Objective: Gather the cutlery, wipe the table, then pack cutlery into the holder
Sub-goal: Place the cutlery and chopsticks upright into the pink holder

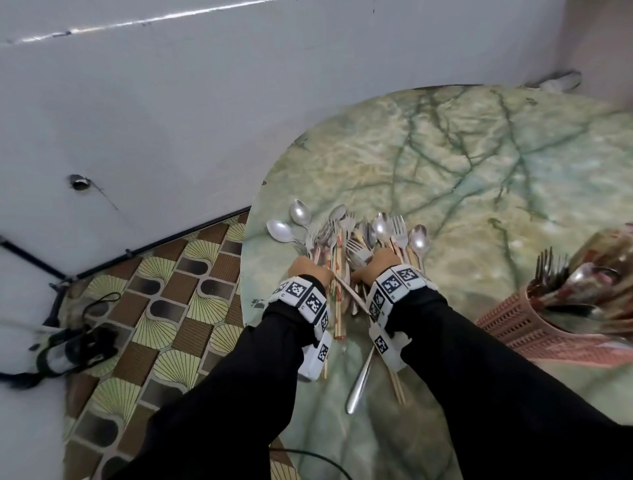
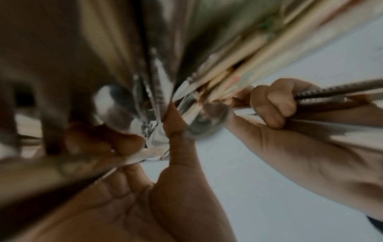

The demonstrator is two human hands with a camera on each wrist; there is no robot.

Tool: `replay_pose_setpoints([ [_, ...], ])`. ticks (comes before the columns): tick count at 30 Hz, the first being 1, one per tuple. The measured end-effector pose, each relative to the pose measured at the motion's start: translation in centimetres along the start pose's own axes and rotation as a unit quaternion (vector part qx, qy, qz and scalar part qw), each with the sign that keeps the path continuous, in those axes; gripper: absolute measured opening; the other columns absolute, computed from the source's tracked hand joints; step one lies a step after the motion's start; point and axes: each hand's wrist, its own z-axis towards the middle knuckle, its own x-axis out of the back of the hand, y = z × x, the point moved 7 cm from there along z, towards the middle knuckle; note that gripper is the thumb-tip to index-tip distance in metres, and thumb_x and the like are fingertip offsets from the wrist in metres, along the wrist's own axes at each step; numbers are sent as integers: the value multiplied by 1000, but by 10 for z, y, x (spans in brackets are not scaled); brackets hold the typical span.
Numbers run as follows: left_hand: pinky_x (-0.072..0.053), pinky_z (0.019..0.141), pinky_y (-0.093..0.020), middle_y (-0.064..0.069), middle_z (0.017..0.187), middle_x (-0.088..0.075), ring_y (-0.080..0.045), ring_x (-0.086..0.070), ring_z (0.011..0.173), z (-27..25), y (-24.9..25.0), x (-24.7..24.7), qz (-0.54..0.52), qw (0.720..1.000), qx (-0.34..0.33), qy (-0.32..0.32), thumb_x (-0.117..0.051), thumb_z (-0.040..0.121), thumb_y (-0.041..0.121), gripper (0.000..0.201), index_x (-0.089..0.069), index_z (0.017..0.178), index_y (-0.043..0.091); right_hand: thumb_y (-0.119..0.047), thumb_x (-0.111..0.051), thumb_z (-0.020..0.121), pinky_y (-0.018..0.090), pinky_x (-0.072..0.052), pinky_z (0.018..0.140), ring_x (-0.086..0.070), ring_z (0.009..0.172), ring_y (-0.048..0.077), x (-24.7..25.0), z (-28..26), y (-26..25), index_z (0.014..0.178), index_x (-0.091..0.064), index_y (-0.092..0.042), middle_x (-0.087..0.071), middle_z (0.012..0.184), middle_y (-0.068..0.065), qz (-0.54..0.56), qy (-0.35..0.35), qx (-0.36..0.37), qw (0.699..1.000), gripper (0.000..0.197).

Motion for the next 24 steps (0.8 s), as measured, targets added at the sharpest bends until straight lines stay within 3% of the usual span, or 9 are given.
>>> replay_pose_setpoints([
  [2, -54, 84, -38, -12, 93, -66, -30, -63, 87, 0, 0, -4, -19, 1000, -1, -5, -67, 76, 33, 31, -59, 90, 5, -15, -70, 77, 31, -50, 67, -55, 75, 21, 2, 2, 3, 89, -63, 1, -61, 86, 15, 13, 2, 3, 1000, 21],
  [7, -54, 74, -33, -9, 80, -59, -26, -60, 76, -1, 5, -11, 2, 1000, -5, -23, -78, 69, 29, 36, -49, 69, 8, -13, -67, 76, 29, -47, 66, -57, 73, 23, 0, 8, 9, 77, -58, -4, -62, 85, 14, 35, -6, -5, 999, 13],
  [9, -55, 76, -33, -11, 85, -64, -27, -64, 81, 0, 7, -9, -6, 999, -3, -33, -77, 67, 25, 31, -57, 78, 4, -15, -65, 78, 30, -45, 68, -57, 75, 24, 1, 9, 11, 82, -61, -2, -61, 85, 14, 46, 1, -14, 999, 15],
  [11, -56, 78, -36, -13, 91, -69, -29, -67, 84, 3, 7, -10, -18, 998, 3, -57, -78, 66, 23, 37, -62, 91, 2, -20, -62, 82, 30, -43, 69, -55, 73, 24, 2, 11, 13, 70, -55, -6, -57, 78, 11, 72, 8, -21, 997, 20],
  [14, -52, 59, -28, -8, 78, -64, -23, -62, 67, 6, 2, -10, -28, 995, 15, -93, -80, 67, 22, 41, -60, 96, 1, -15, -56, 85, 36, -48, 70, -51, 67, 23, 0, 19, 19, 62, -40, -16, -51, 73, 8, 139, -1, -34, 990, 28],
  [17, -40, 48, -23, -4, 63, -55, -15, -51, 53, 8, -5, -7, -45, 994, 29, -97, -78, 72, 20, 35, -60, 96, 1, 0, -54, 85, 44, -57, 73, -65, 74, 34, 0, 23, 21, 78, -57, 0, -65, 81, 20, 193, -8, -46, 980, 8],
  [20, -43, 52, -24, -6, 64, -56, -17, -51, 53, 10, -4, -5, -71, 992, 27, -99, -76, 74, 21, 35, -61, 94, -4, 4, -54, 83, 53, -55, 78, -68, 77, 39, 2, 31, 29, 81, -59, 10, -69, 84, 28, 219, -2, -54, 974, 8],
  [22, -48, 61, -26, -9, 74, -61, -19, -55, 61, 8, 2, -8, -93, 988, 20, -122, -70, 81, 19, 28, -56, 95, -1, 0, -59, 80, 50, -56, 78, -67, 73, 37, 6, 29, 30, 72, -55, 0, -69, 84, 23, 216, 5, -50, 975, 9],
  [24, -50, 63, -24, -7, 68, -66, -20, -56, 64, 3, 9, -11, -132, 981, 10, -145, -61, 87, 12, 29, -49, 107, -6, -10, -65, 74, 41, -56, 75, -64, 71, 30, 16, 19, 28, 72, -55, -4, -67, 81, 16, 175, 26, -43, 983, 11],
])
